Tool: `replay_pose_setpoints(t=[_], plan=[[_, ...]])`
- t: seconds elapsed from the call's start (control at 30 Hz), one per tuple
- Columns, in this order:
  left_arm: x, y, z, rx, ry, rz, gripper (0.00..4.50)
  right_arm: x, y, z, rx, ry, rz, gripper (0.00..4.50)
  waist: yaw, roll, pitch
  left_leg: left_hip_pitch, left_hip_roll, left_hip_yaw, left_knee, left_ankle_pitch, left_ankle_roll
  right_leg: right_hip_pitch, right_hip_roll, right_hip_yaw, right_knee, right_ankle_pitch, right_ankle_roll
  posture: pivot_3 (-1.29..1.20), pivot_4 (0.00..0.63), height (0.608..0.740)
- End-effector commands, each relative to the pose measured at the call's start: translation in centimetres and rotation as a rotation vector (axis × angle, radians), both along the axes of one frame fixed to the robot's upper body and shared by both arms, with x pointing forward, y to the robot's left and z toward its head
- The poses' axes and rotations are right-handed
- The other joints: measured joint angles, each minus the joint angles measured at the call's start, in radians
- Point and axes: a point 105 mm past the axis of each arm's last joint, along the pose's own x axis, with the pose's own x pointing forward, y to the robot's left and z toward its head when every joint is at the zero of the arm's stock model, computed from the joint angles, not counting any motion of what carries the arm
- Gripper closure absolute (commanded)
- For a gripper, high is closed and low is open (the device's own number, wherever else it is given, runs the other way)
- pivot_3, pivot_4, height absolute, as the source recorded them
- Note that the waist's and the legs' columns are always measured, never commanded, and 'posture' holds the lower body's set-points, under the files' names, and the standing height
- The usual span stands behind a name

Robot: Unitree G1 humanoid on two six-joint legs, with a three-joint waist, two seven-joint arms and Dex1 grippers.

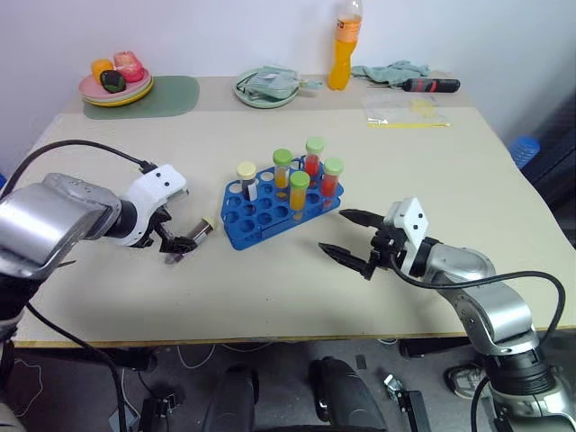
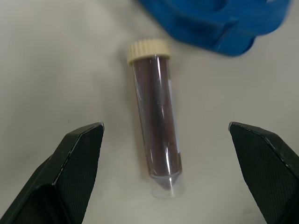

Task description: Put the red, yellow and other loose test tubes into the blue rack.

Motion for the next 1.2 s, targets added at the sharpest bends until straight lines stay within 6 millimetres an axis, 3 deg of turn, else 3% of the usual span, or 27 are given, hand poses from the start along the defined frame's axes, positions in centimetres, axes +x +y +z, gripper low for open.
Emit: replay_pose_setpoints(t=[0.03, 0.2, 0.23, 0.33, 0.47, 0.53, 0.63, 0.73, 0.8, 0.87, 0.97, 1.03, 1.1, 1.2], plan=[[1.2, -0.1, -0.3, 0.042, 0.047, 0.01, 0.08, -0.5, 0.0, 0.7, 0.01, -0.046, -0.003, 0.16, 0.001, 0.0, 0.0, 0.0, 0.0, 0.0, 0.0, 0.0, 0.0, 0.0, 0.0, 0.0, 0.0, 0.0, 0.0, 0.0, 0.15, 0.74], [2.2, -0.4, -1.9, 0.108, 0.09, -0.001, 0.08, -1.1, -0.1, 0.3, 0.013, -0.045, -0.033, 0.16, -0.003, 0.0, 0.0, 0.0, 0.0, 0.0, 0.0, 0.0, 0.0, -0.001, 0.0, 0.0, 0.0, 0.0, 0.0, 0.0, 0.15, 0.74], [2.3, -0.4, -2.3, 0.113, 0.099, 0.01, 0.32, -1.2, -0.1, 0.3, 0.017, -0.044, -0.039, 0.16, -0.004, 0.0, 0.0, 0.0, 0.0, 0.0, 0.0, 0.0, 0.0, -0.001, 0.0, 0.0, 0.001, 0.0, 0.0, 0.0, 0.15, 0.74], [2.4, -0.3, -3.2, 0.123, 0.115, 0.031, 1.42, -1.4, 0.0, 0.2, 0.023, -0.042, -0.049, 0.16, -0.006, 0.0, 0.0, 0.0, 0.0, 0.0, 0.0, 0.0, 0.0, -0.001, 0.0, 0.0, 0.001, 0.0, -0.001, 0.0, 0.15, 0.74], [2.4, 0.1, -3.7, 0.125, 0.114, 0.058, 3.6, -1.6, 0.0, 0.2, 0.025, -0.04, -0.053, 0.16, -0.006, 0.0, 0.0, 0.0, 0.0, 0.0, 0.0, 0.0, 0.0, -0.001, 0.0, 0.0, 0.001, 0.0, 0.0, 0.0, 0.15, 0.74], [2.4, 0.4, -3.0, 0.103, 0.091, 0.055, 3.76, -1.5, 0.0, 0.2, 0.023, -0.042, -0.052, 0.16, -0.008, 0.0, 0.0, 0.0, 0.0, 0.0, 0.0, 0.0, 0.0, -0.001, 0.0, 0.0, 0.002, 0.0, 0.0, 0.0, 0.15, 0.74], [3.7, 1.6, -0.1, 0.035, -0.059, 0.106, 3.76, -1.5, -0.1, 0.4, 0.02, -0.046, -0.055, 0.16, -0.016, 0.0, 0.0, 0.0, 0.0, -0.001, 0.0, 0.0, 0.0, -0.001, 0.0, 0.0, 0.002, 0.0, -0.001, 0.0, 0.15, 0.74], [5.6, 2.0, 5.5, -0.117, -0.448, 0.116, 3.76, -1.5, -0.4, 0.4, 0.017, -0.046, -0.059, 0.16, -0.019, 0.0, 0.0, -0.001, 0.0, -0.002, 0.001, 0.0, 0.0, -0.001, 0.0, -0.001, 0.002, -0.001, -0.001, 0.0, 0.15, 0.74], [5.3, 1.5, 9.5, -0.254, -0.711, 0.112, 3.76, -1.6, -0.4, 0.3, 0.017, -0.042, -0.059, 0.16, -0.018, -0.001, 0.0, -0.001, 0.001, -0.002, 0.001, 0.0, 0.0, -0.002, -0.001, -0.001, 0.002, -0.001, -0.001, 0.0, 0.15, 0.74], [3.7, 0.3, 12.1, -0.436, -0.873, 0.084, 3.76, -1.6, -0.3, 0.2, 0.018, -0.035, -0.055, 0.16, -0.017, -0.001, 0.0, -0.002, 0.0, -0.002, 0.001, 0.0, 0.0, -0.002, -0.002, -0.001, 0.002, 0.0, -0.001, 0.0, 0.15, 0.74], [0.4, -3.1, 13.2, -0.688, -0.994, -0.015, 3.76, -1.6, -0.1, 0.2, 0.016, -0.027, -0.039, 0.16, -0.014, 0.0, -0.001, -0.002, 0.0, 0.0, 0.002, 0.0, 0.0, -0.001, -0.003, -0.001, 0.002, -0.001, 0.0, 0.0, 0.15, 0.74], [-1.2, -6.3, 12.1, -0.725, -1.037, -0.088, 3.76, -1.4, 0.0, 0.3, 0.016, -0.026, -0.034, 0.16, -0.01, 0.0, -0.001, -0.002, 0.0, 0.0, 0.003, 0.0, 0.0, 0.0, -0.004, -0.001, 0.002, 0.0, 0.0, 0.0, 0.15, 0.74], [-2.5, -9.7, 9.8, -0.687, -1.04, -0.18, 3.76, -1.1, 0.0, 0.4, 0.014, -0.027, -0.029, 0.16, -0.008, 0.0, -0.001, -0.001, -0.001, -0.001, 0.005, 0.0, 0.0, 0.001, -0.003, 0.0, 0.003, 0.0, 0.0, 0.0, 0.15, 0.74], [-2.9, -13.1, 6.5, -0.702, -1.036, -0.194, 3.76, -0.7, 0.2, 0.4, 0.007, -0.03, -0.019, 0.16, -0.002, 0.0, -0.001, 0.001, -0.001, -0.001, 0.006, 0.0, 0.0, 0.004, -0.003, 0.0, 0.003, 0.0, 0.0, 0.0, 0.15, 0.74]])
